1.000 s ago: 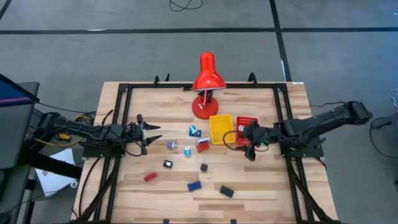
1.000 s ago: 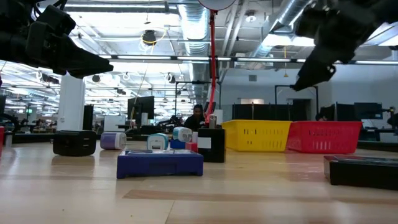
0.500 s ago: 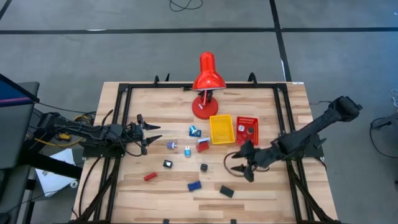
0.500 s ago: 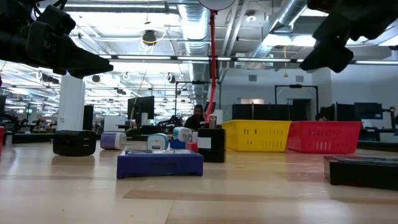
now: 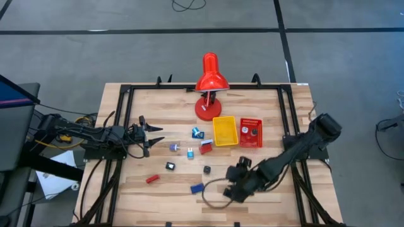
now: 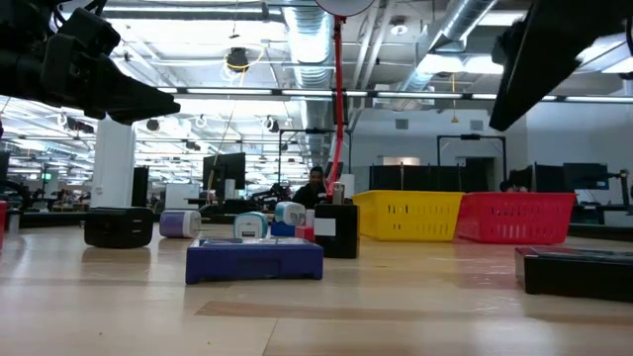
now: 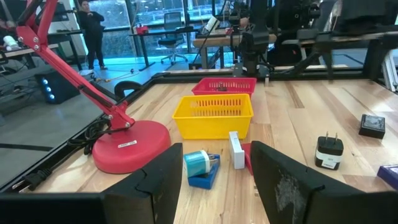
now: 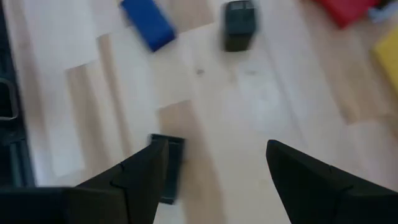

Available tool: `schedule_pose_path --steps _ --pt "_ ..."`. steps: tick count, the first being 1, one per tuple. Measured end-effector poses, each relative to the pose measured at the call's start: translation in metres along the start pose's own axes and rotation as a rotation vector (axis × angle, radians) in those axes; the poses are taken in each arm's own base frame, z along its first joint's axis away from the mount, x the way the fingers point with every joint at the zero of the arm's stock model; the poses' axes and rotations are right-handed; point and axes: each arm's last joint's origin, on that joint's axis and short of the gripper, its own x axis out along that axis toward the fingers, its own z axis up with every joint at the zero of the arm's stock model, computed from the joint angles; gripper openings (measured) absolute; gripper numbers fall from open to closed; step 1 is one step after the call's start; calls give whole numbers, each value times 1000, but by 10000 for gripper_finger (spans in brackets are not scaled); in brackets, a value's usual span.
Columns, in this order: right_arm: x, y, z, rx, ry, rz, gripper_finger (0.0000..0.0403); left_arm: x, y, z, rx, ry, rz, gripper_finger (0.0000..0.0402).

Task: Pick & Place Office items
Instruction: Put the black digital clock into the yellow bin

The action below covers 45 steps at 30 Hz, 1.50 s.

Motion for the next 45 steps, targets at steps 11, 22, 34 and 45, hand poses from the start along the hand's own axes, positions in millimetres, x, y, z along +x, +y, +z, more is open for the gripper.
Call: schedule_pose_path --steps 11,22,34,45 --pt "49 36 -12 68 185 -94 264 0 0 0 0 1 0 181" --pt "55 44 -22 68 223 -68 264 0 0 0 2 4 0 181" --pt "70 39 -38 69 212 -63 264 0 0 0 2 4 0 181" --pt "77 31 -43 5 185 -96 235 0 0 0 2 4 0 181"
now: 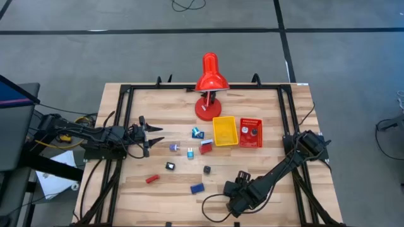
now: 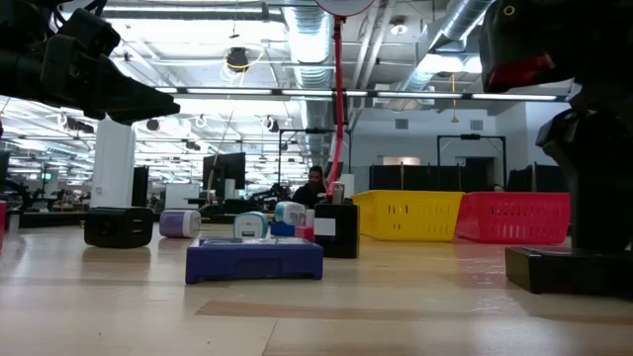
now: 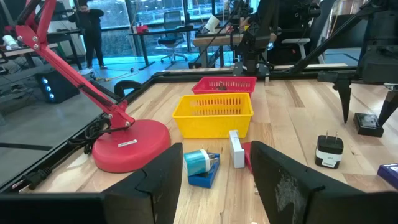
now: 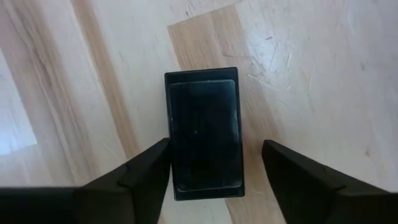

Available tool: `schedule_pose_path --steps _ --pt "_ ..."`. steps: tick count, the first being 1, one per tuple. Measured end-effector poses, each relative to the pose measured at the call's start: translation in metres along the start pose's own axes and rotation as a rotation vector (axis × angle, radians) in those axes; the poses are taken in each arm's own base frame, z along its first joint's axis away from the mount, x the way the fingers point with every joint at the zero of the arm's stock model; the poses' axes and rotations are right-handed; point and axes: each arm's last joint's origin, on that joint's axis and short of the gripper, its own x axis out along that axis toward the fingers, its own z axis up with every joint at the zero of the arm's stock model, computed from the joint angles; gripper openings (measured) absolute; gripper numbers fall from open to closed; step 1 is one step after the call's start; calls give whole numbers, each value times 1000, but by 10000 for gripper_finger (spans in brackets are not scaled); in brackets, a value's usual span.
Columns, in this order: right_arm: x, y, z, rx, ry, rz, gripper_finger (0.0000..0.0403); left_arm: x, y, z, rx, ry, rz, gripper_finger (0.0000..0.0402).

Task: Pick & Place Office items
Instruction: Put the black digital clock into the yellow bin

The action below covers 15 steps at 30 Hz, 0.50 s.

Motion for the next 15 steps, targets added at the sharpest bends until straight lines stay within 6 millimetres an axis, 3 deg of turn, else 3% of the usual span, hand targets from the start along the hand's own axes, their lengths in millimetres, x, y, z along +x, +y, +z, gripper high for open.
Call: schedule_pose_path --steps 7,12,15 --pt "1 -3 2 -20 9 -12 140 0 0 0 -3 -2 0 181" --pt "-8 -7 4 -37 3 -5 141 0 0 3 -49 -32 0 181" --pt "-29 -12 12 -36 -36 44 141 0 1 9 -77 -89 0 181"
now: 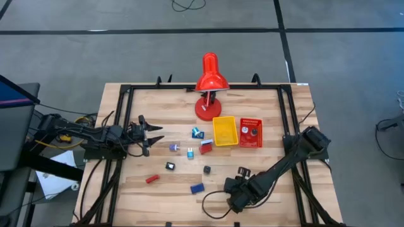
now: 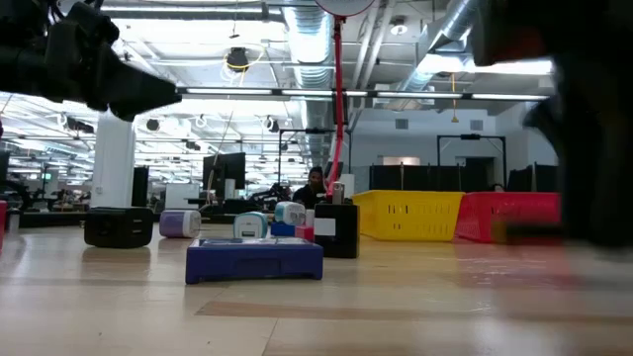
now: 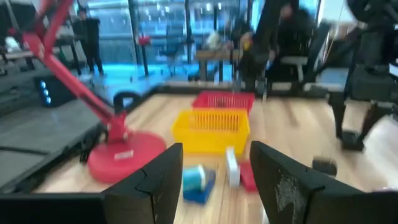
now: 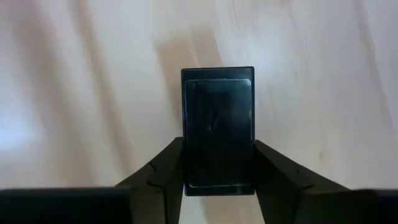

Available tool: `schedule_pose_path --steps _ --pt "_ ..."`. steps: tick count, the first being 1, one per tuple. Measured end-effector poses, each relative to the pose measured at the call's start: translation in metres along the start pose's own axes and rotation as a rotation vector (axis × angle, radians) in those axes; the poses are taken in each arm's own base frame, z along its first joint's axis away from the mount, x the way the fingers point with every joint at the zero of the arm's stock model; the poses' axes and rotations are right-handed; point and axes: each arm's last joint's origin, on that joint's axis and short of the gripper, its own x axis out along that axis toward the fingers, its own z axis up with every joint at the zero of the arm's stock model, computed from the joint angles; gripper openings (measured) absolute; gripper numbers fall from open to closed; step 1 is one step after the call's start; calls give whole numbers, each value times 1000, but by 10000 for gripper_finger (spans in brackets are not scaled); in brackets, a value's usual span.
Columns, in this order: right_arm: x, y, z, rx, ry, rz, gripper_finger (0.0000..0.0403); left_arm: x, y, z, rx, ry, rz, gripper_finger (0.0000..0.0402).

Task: Pick & Place Office items
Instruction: Put the black digital clock into the yellow bin

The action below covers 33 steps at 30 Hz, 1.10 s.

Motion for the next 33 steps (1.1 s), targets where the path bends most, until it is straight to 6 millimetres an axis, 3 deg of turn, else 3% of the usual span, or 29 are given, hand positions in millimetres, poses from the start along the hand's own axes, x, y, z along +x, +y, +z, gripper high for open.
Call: schedule_pose_path --steps 3,7,13,16,21,27,33 --pt "-20 -9 13 -23 -35 47 141 1 -4 5 -27 -49 -110 181" --pt "-33 -28 29 -43 -67 121 141 5 -11 4 89 -64 -223 181" --pt "-28 -75 35 0 -195 352 141 19 -26 5 210 -65 -268 181" --pt "-40 -96 46 69 -326 473 141 35 -37 8 300 -25 -285 181" --pt "-43 -123 61 138 -343 527 141 77 -61 19 331 14 -292 181" --pt "-43 -138 74 50 -345 655 141 117 -82 20 316 57 -291 181" --pt "-45 -147 82 48 -372 728 141 140 -95 22 332 57 -292 197"
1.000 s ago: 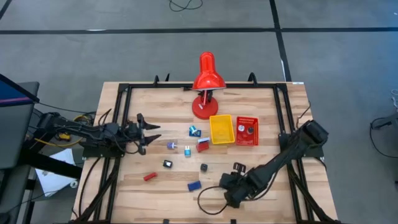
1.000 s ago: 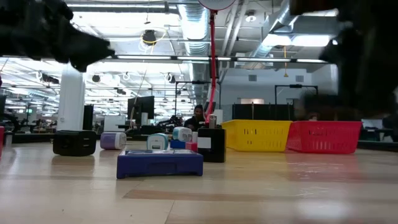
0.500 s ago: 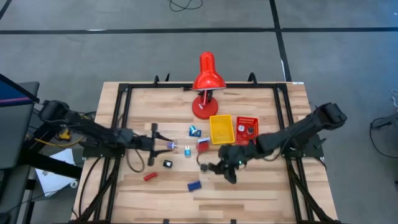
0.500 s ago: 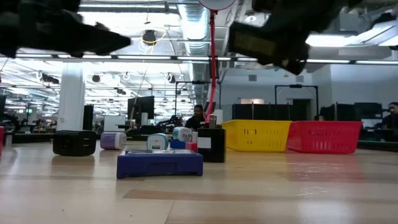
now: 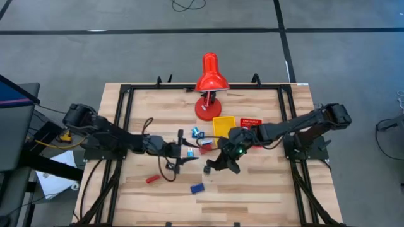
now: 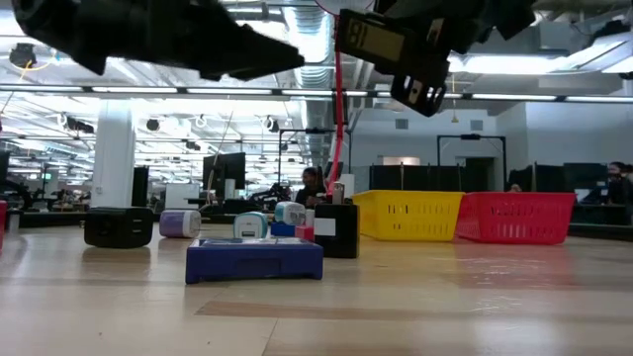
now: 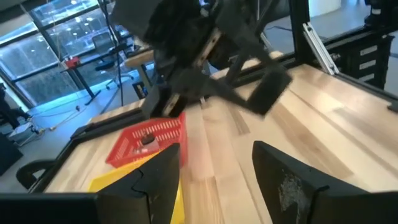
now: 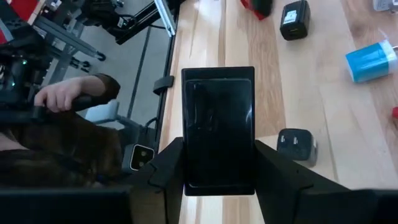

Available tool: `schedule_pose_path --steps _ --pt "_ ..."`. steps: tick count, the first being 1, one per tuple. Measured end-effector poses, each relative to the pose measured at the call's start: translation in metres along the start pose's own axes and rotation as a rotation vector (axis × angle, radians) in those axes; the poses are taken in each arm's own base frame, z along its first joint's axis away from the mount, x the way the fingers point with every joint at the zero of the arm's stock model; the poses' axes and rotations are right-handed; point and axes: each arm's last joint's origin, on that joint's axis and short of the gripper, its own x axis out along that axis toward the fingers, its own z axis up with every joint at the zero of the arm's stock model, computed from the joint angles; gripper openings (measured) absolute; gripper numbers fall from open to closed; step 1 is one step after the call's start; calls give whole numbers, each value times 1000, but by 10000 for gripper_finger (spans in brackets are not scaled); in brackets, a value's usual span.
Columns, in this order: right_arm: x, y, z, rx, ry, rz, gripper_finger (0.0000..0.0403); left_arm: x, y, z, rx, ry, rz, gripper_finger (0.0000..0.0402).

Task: Pick & Place Office items
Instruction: Put the black digital clock into the yellow bin

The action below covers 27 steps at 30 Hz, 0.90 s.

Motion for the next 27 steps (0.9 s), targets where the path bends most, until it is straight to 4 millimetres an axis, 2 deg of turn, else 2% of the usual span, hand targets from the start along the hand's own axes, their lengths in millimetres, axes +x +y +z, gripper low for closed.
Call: schedule_pose_path --steps 7,13,19,27 --pt "-2 0 7 -20 -34 67 141 7 -3 12 -4 -82 -134 237" --pt "-4 -2 11 18 -55 77 144 7 0 15 -4 -117 -131 260" --pt "-3 1 12 7 -70 97 150 12 6 20 49 -161 -167 253" --pt "-4 2 13 19 -71 109 149 40 -1 16 130 -140 -176 225"
